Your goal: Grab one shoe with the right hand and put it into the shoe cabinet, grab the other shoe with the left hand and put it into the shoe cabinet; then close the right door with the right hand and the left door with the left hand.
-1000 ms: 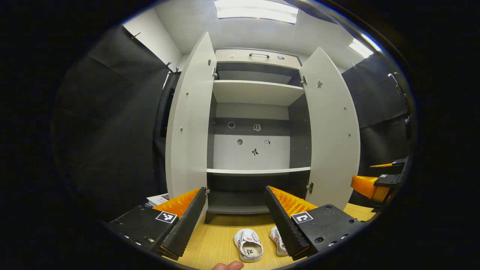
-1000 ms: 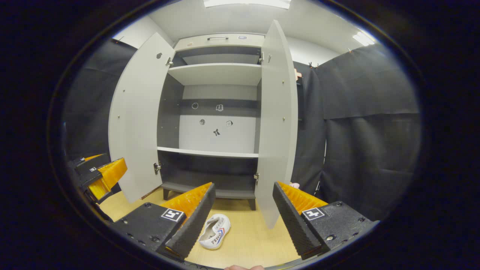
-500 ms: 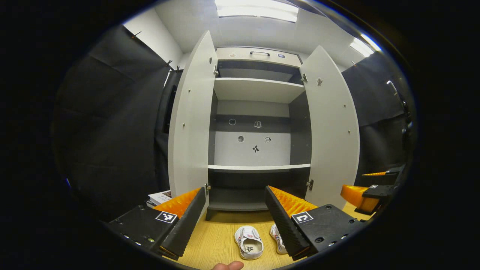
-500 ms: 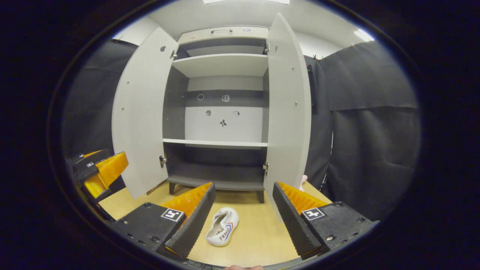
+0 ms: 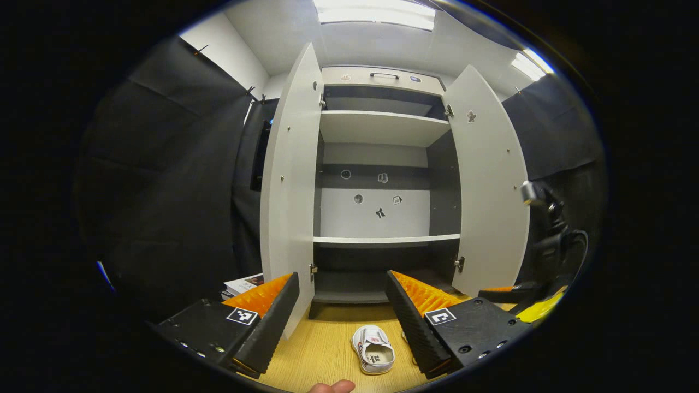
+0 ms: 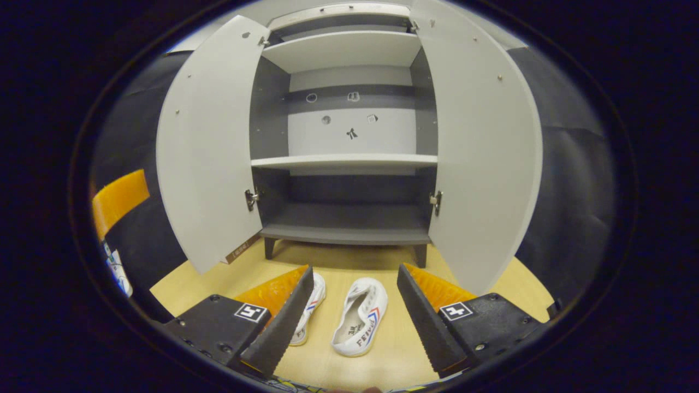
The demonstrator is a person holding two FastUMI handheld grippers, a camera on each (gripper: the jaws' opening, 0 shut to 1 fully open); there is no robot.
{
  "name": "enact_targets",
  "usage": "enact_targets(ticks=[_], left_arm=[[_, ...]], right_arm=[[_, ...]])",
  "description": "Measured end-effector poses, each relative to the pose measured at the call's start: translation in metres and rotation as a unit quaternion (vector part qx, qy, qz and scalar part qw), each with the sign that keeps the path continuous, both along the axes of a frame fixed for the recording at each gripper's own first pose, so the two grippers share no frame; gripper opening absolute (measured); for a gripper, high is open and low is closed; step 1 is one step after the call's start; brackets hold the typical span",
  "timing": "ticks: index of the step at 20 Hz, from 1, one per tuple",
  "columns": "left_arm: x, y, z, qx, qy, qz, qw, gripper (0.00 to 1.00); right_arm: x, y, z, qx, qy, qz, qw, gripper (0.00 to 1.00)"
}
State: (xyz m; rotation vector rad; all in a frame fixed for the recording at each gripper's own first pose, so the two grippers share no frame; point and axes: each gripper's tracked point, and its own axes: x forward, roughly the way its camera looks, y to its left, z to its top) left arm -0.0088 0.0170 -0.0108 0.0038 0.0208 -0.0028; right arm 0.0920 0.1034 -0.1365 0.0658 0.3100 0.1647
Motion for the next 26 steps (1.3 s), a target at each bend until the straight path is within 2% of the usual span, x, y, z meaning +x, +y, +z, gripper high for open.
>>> enact_targets(ticks=[1,2,4,5,6,9,14,17,18,20,21,22,24,25,26], left_arm=[[0.001,0.003,-0.001,0.002,0.001,0.002,1.000,0.95],[0.002,0.007,-0.003,0.005,0.001,0.003,1.000,0.95],[0.005,0.014,-0.007,0.005,0.006,0.006,1.000,0.95],[0.006,0.017,-0.009,0.004,0.009,0.006,1.000,0.95],[0.008,0.021,-0.011,0.004,0.009,0.007,1.000,0.95],[0.015,0.034,-0.015,0.005,0.013,0.017,1.000,0.95],[0.024,0.041,-0.025,-0.017,0.026,0.018,0.999,0.95],[0.027,0.045,-0.029,-0.024,0.030,0.021,0.999,0.95],[0.028,0.046,-0.030,-0.022,0.031,0.022,0.999,0.95],[0.028,0.048,-0.032,-0.017,0.031,0.025,0.999,0.95],[0.029,0.049,-0.033,-0.015,0.032,0.026,0.999,0.95],[0.029,0.050,-0.034,-0.016,0.034,0.026,0.999,0.95],[0.031,0.049,-0.038,-0.018,0.040,0.025,0.999,0.95],[0.031,0.050,-0.038,-0.019,0.040,0.026,0.999,0.95],[0.031,0.051,-0.039,-0.020,0.039,0.026,0.999,0.95]], right_arm=[[0.007,0.006,-0.014,0.001,0.016,0.006,1.000,1.00],[0.011,0.013,-0.030,0.000,0.032,0.011,0.999,0.95],[0.022,0.024,-0.057,-0.001,0.063,0.017,0.998,0.95],[0.028,0.025,-0.066,-0.004,0.075,0.011,0.997,1.00],[0.034,0.027,-0.078,-0.006,0.085,0.009,0.996,1.00],[0.045,0.035,-0.107,-0.017,0.115,0.015,0.993,0.89],[0.062,0.041,-0.149,-0.018,0.161,0.016,0.987,0.83],[0.069,0.044,-0.169,-0.029,0.181,0.022,0.983,0.75],[0.071,0.045,-0.176,-0.033,0.187,0.023,0.982,0.67],[0.075,0.045,-0.179,-0.043,0.186,0.014,0.982,0.61],[0.079,0.041,-0.180,-0.053,0.182,0.007,0.982,0.46],[0.080,0.040,-0.182,-0.057,0.180,0.001,0.982,0.51],[0.084,0.035,-0.183,-0.064,0.172,-0.006,0.983,0.40],[0.085,0.032,-0.182,-0.070,0.169,-0.010,0.983,0.27],[0.085,0.028,-0.183,-0.073,0.165,-0.010,0.983,0.27]])
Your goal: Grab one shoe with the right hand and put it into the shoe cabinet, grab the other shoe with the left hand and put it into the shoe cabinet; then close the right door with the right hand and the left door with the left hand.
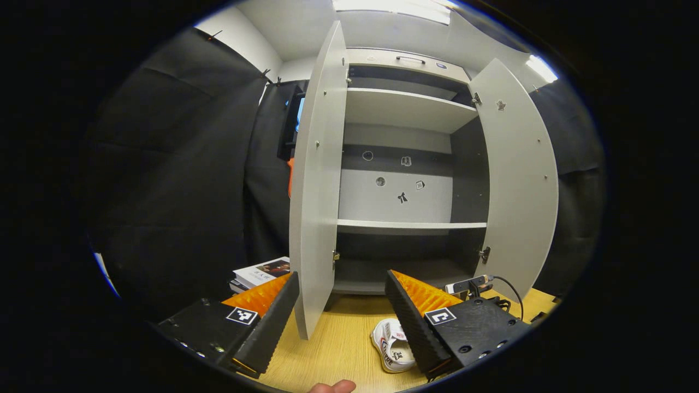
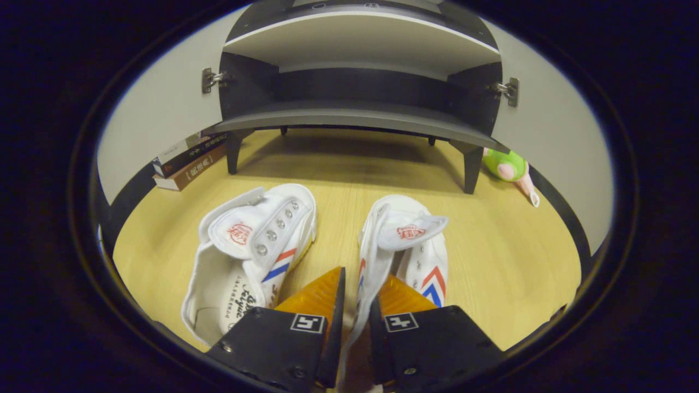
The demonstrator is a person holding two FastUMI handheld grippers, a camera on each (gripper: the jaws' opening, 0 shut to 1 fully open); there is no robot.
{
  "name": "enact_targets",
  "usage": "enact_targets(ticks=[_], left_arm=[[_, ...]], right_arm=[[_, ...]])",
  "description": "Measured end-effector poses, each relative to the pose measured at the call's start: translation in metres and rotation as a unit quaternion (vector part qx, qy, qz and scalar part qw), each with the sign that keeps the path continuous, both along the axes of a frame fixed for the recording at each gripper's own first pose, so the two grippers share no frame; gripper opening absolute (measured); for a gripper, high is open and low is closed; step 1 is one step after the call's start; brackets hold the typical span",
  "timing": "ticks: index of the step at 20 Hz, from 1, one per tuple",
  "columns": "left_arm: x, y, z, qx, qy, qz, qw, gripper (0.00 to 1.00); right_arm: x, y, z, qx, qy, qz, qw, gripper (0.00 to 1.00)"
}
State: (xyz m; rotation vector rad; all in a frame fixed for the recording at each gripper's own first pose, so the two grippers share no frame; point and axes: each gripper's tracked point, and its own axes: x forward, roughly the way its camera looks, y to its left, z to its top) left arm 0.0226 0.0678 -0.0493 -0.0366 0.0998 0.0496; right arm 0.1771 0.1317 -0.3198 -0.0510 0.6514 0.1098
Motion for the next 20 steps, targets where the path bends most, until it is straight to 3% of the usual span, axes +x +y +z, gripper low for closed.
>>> enact_targets(ticks=[1,3,7,12,20], left_arm=[[0.000,0.000,0.000,-0.001,0.000,0.001,1.000,0.95],[-0.001,-0.001,-0.001,-0.001,0.000,0.001,1.000,0.95],[-0.003,-0.001,-0.004,0.000,0.004,0.000,1.000,0.95],[-0.005,-0.007,-0.004,0.000,0.005,-0.003,1.000,0.95],[-0.009,-0.034,-0.001,-0.005,0.000,-0.024,1.000,0.95]], right_arm=[[0.000,-0.001,0.002,0.000,-0.003,0.002,1.000,0.15],[0.000,-0.003,0.001,0.007,-0.009,0.001,1.000,0.06],[0.002,-0.012,0.020,-0.011,-0.053,0.004,0.999,0.04],[-0.008,-0.021,0.062,0.008,-0.094,0.007,0.996,0.04],[-0.034,-0.042,0.180,0.021,-0.174,0.019,0.984,0.04]])
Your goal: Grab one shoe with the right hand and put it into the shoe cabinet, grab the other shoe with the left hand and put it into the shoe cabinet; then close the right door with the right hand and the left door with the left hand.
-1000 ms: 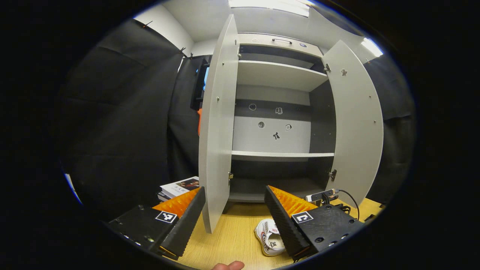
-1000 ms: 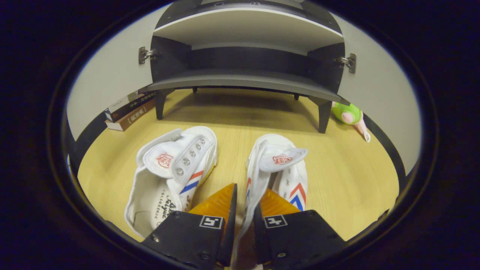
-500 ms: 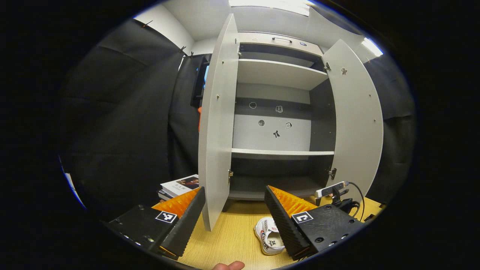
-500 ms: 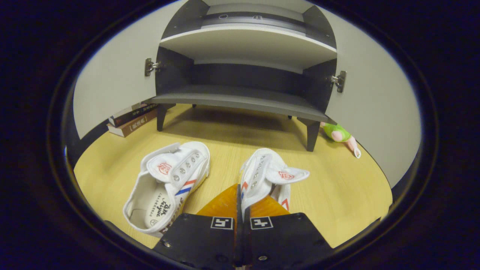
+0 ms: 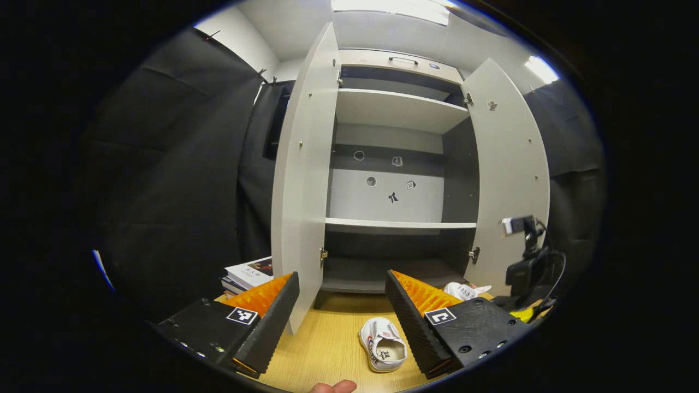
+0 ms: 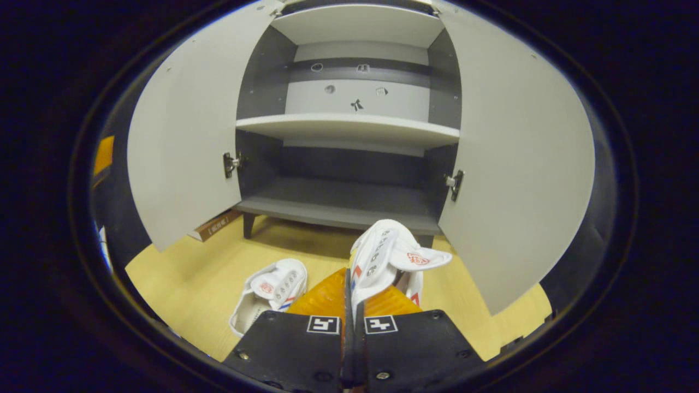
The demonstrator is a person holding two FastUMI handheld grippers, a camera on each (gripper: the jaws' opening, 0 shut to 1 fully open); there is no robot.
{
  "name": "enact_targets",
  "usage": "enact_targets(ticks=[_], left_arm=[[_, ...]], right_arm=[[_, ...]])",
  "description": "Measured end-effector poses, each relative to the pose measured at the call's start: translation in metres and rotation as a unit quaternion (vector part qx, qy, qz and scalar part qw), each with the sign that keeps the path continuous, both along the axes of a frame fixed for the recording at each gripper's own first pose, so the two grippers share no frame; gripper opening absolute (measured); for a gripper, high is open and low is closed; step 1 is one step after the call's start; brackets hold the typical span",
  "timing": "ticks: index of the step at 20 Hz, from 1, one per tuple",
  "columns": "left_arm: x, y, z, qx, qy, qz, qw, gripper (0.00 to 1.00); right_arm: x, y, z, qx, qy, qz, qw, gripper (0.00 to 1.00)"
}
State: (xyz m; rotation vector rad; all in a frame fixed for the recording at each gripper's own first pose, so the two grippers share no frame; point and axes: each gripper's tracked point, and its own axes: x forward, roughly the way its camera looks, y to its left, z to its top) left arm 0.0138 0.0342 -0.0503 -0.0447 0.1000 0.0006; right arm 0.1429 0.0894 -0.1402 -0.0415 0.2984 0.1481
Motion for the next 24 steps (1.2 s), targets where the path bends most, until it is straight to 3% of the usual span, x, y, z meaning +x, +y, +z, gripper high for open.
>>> enact_targets(ticks=[6,14,19,24], left_arm=[[-0.008,-0.018,0.004,-0.001,-0.006,-0.015,1.000,0.95],[-0.016,-0.022,0.005,0.012,-0.007,-0.012,1.000,0.95],[-0.017,-0.023,0.001,-0.003,0.001,-0.012,1.000,0.95],[-0.017,-0.005,-0.008,0.012,0.016,0.012,1.000,0.95]], right_arm=[[0.012,0.000,0.093,-0.016,-0.067,0.023,0.997,0.04],[0.106,0.003,0.214,-0.027,-0.090,0.015,0.995,0.03],[0.190,0.012,0.235,-0.063,-0.059,0.011,0.996,0.04],[0.258,0.012,0.225,-0.093,0.018,-0.005,0.995,0.04]])
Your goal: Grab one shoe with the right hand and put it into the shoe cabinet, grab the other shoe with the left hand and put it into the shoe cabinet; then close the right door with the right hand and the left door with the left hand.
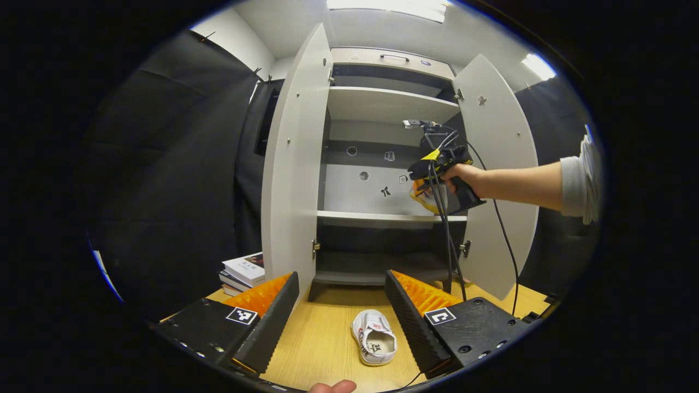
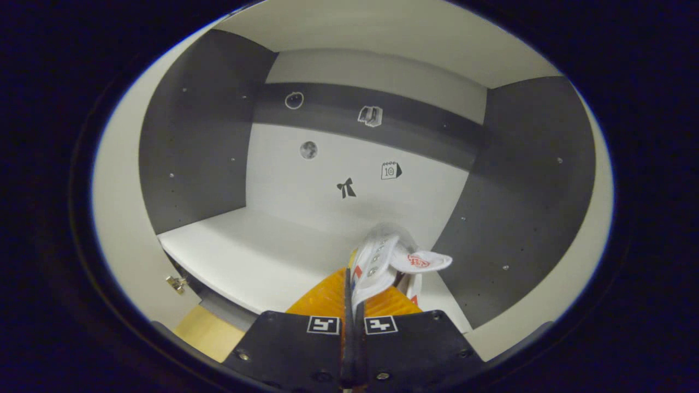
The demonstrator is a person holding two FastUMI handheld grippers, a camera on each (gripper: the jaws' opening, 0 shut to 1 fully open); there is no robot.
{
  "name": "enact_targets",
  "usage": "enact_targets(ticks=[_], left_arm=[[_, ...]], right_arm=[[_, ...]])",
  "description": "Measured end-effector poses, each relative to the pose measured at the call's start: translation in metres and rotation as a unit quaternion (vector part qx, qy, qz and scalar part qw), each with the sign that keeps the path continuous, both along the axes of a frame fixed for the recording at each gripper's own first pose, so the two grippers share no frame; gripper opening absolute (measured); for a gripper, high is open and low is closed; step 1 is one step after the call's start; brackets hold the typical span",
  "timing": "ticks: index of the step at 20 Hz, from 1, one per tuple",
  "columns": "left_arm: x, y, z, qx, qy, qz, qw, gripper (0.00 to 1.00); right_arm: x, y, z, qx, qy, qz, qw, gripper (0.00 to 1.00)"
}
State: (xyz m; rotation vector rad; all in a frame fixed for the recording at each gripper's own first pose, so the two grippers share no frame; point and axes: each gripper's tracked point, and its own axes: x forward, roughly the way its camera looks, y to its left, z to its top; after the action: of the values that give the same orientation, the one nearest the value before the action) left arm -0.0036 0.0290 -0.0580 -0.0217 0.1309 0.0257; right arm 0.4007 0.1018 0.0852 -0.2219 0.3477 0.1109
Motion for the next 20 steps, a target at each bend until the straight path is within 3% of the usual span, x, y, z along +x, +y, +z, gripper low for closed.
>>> enact_targets(ticks=[5,9,10,11,12,14,15,17,18,19,20], left_arm=[[0.001,0.015,-0.007,-0.004,0.008,0.019,1.000,0.95],[0.002,0.023,-0.012,-0.009,0.015,0.025,1.000,0.95],[0.002,0.024,-0.012,-0.010,0.016,0.025,1.000,0.95],[0.003,0.025,-0.012,-0.011,0.015,0.026,0.999,0.95],[0.004,0.026,-0.013,-0.011,0.015,0.026,0.999,0.95],[0.005,0.025,-0.013,-0.011,0.015,0.023,1.000,0.95],[0.006,0.024,-0.013,-0.011,0.013,0.022,1.000,0.95],[0.007,0.021,-0.010,-0.008,0.010,0.016,1.000,0.95],[0.007,0.020,-0.009,-0.006,0.008,0.014,1.000,0.95],[0.008,0.017,-0.008,-0.006,0.004,0.010,1.000,0.95],[0.008,0.014,-0.007,-0.007,0.001,0.005,1.000,0.95]], right_arm=[[0.029,0.003,-0.031,-0.034,0.088,-0.001,0.996,0.04],[0.033,-0.001,-0.033,-0.048,0.101,-0.017,0.994,0.05],[0.035,0.001,-0.032,-0.047,0.098,-0.018,0.994,0.09],[0.035,0.001,-0.034,-0.047,0.096,-0.021,0.994,0.22],[0.035,0.002,-0.031,-0.045,0.093,-0.021,0.994,0.14],[0.029,0.009,-0.026,-0.041,0.092,-0.011,0.995,0.26],[0.024,0.009,-0.023,-0.040,0.089,-0.008,0.995,0.42],[0.016,0.007,-0.007,-0.041,0.067,-0.011,0.997,0.45],[0.011,0.008,0.004,-0.040,0.048,-0.008,0.998,0.54],[0.005,0.009,0.017,-0.042,0.029,-0.005,0.999,0.55],[-0.004,0.007,0.031,-0.046,0.009,-0.001,0.999,0.49]])
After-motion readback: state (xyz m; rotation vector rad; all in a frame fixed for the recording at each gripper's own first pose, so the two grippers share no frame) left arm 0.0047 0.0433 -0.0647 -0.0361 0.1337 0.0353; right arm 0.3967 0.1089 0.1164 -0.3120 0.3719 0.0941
